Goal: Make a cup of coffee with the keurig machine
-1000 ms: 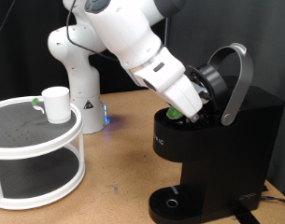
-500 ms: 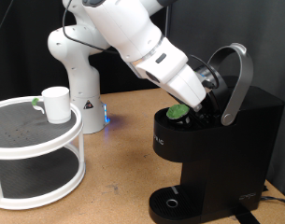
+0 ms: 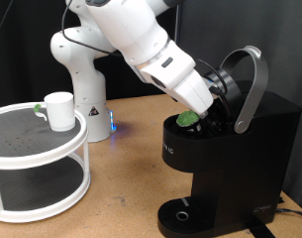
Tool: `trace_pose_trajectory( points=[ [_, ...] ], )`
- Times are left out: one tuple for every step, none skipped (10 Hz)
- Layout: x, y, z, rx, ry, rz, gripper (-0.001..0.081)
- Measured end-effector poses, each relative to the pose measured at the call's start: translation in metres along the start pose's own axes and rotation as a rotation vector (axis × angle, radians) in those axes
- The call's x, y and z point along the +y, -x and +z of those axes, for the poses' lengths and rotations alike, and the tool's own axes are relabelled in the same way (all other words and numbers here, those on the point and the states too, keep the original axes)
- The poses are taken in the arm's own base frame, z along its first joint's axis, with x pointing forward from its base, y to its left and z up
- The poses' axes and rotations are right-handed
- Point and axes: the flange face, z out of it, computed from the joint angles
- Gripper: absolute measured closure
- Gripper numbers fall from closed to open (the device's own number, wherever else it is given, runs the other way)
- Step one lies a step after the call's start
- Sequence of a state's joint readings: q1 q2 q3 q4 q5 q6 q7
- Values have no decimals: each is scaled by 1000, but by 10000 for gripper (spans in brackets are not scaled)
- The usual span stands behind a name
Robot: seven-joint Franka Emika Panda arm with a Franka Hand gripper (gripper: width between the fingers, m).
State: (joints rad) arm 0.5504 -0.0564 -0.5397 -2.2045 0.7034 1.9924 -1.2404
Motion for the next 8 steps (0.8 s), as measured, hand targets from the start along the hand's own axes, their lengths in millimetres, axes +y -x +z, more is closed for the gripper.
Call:
trace_pose_trajectory(
  points=[
    [-1, 2, 1, -5, -1, -1, 3],
    [-1, 3, 2, -10, -3, -1, 3],
    [-1, 5, 4, -15, -4, 0, 3],
    [-2, 7, 6, -22, -6, 2, 3],
    [-1, 9, 8, -26, -3, 4, 3],
    [-1, 9, 10, -26, 4, 4, 3],
    [-1, 9, 11, -25, 8, 3, 3],
    [-1, 8, 11, -23, 9, 3, 3]
  ],
)
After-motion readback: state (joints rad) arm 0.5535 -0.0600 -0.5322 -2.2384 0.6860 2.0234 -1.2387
